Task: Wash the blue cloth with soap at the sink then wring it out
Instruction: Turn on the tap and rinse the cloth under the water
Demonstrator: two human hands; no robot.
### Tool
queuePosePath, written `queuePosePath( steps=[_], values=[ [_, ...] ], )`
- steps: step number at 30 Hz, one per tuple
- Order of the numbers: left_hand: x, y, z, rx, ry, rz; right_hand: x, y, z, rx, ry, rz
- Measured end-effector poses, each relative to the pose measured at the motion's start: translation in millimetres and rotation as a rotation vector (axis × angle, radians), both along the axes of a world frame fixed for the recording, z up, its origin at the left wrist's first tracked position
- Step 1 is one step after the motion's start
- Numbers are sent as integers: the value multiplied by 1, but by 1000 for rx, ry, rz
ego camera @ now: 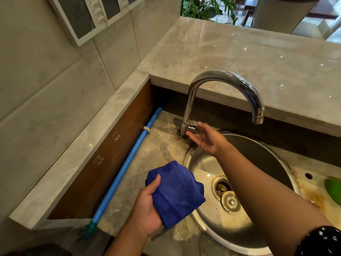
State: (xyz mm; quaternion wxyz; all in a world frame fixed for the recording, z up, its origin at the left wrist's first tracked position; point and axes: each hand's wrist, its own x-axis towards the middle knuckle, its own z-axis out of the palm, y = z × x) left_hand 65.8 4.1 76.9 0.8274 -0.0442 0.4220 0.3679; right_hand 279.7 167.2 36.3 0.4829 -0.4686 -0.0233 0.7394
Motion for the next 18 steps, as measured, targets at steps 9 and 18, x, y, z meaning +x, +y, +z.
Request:
queuePosePath(
  steps=[9, 18],
  values=[
    [-5, -6, 0, 13, 44, -1, -5, -8, -5, 47, 10, -52],
    [-3, -3, 5, 38, 77, -2, -5, -8, -1, 35, 26, -49]
  ],
)
